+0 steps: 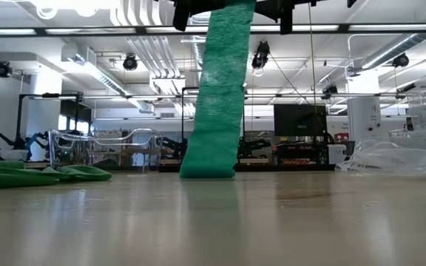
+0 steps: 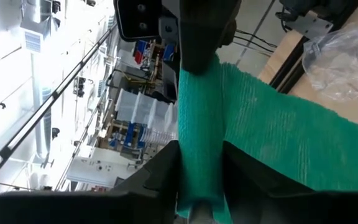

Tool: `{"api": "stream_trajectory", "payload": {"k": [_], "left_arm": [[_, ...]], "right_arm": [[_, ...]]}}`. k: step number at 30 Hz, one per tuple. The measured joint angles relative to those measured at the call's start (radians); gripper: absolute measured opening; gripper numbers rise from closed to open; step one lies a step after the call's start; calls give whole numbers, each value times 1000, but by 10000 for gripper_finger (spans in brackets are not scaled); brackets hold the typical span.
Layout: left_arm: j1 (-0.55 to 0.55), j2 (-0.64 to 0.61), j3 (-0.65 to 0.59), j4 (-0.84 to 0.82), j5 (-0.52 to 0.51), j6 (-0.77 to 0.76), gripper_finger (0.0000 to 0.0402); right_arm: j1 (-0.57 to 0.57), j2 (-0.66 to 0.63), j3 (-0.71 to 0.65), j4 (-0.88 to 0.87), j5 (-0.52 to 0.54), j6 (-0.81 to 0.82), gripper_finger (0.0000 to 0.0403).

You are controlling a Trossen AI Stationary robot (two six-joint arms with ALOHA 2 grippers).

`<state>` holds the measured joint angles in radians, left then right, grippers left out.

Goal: Roll bandage
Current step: Roll the blue bandage

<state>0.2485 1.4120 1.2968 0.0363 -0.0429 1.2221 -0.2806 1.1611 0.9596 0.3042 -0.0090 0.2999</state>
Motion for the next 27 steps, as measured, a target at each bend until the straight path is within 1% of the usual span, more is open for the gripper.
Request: {"api": "stream_trajectory", "payload": {"k": [6,10,14,18,23,27], "left_arm": [[0,0,0,18,0,1,89],[0,0,0,26,0,15,80],[0,0,0,24,2,26,70],[0,0,0,23,4,26,65],[-1,0,0,20,8,18,70],[-1,0,0,20,9,-15,80]], "right_arm": [[-1,0,0,-3,-16,69,191],[-16,0,0,-2,-52,162,200],[-22,0,0,1,-55,207,210],[-21,0,0,21,-89,232,211],[-21,2,0,20,-89,248,188],[-21,2,0,20,-88,228,149]]}}
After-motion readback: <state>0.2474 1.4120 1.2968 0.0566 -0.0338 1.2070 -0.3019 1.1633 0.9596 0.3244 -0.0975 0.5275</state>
